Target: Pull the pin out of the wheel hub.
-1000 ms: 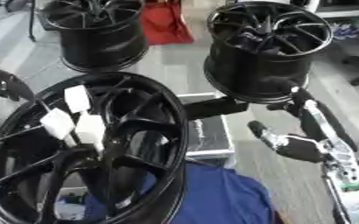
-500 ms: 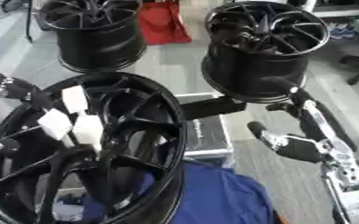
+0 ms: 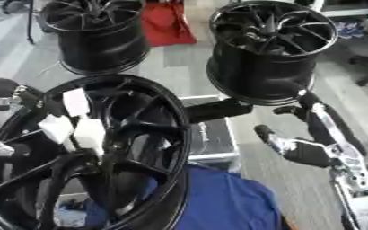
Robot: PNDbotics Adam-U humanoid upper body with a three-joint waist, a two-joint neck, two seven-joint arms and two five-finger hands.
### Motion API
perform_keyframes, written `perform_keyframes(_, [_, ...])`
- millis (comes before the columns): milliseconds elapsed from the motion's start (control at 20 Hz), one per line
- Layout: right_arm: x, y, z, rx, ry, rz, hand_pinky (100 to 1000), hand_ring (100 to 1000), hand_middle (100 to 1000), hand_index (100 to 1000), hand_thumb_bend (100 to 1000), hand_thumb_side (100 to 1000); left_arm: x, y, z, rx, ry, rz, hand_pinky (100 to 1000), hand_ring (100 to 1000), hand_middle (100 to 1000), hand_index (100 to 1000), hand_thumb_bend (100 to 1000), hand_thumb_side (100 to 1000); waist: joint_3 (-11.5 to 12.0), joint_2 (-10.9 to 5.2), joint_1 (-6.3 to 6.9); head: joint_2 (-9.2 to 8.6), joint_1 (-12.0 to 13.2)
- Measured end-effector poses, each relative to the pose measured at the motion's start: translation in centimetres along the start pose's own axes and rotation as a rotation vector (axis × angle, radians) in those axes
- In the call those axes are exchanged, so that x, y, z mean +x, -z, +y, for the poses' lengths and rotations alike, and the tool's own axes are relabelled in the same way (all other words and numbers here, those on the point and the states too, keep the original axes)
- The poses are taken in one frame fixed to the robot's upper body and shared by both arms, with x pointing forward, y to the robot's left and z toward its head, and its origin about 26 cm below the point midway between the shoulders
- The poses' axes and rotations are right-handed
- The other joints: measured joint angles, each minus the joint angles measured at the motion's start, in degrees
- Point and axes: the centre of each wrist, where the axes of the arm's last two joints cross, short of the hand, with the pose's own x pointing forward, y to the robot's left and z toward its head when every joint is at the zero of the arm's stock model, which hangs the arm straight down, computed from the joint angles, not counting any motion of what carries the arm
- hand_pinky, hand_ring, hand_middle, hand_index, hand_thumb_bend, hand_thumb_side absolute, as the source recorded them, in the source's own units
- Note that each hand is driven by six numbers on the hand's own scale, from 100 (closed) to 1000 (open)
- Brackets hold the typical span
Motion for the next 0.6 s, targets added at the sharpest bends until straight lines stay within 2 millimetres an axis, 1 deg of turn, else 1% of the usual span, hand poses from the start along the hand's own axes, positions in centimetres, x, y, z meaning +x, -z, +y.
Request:
perform_keyframes(350, [0.0, 0.0, 0.02, 0.001, 0.0, 0.0, 733, 1000, 912, 931, 472, 285, -0.12, 0.53, 0.05, 0.001, 0.002, 0.008, 792, 792, 846, 918, 358, 172, -0.17, -0.05, -0.15, 0.0, -0.02])
perform_keyframes(600, [0.0, 0.0, 0.03, 0.001, 0.001, 0.0, 734, 1000, 912, 931, 471, 284, -0.19, 0.26, 0.39, 0.01, 0.002, 0.016, 787, 785, 839, 915, 345, 162, -0.11, -0.05, -0.13, 0.0, -0.04])
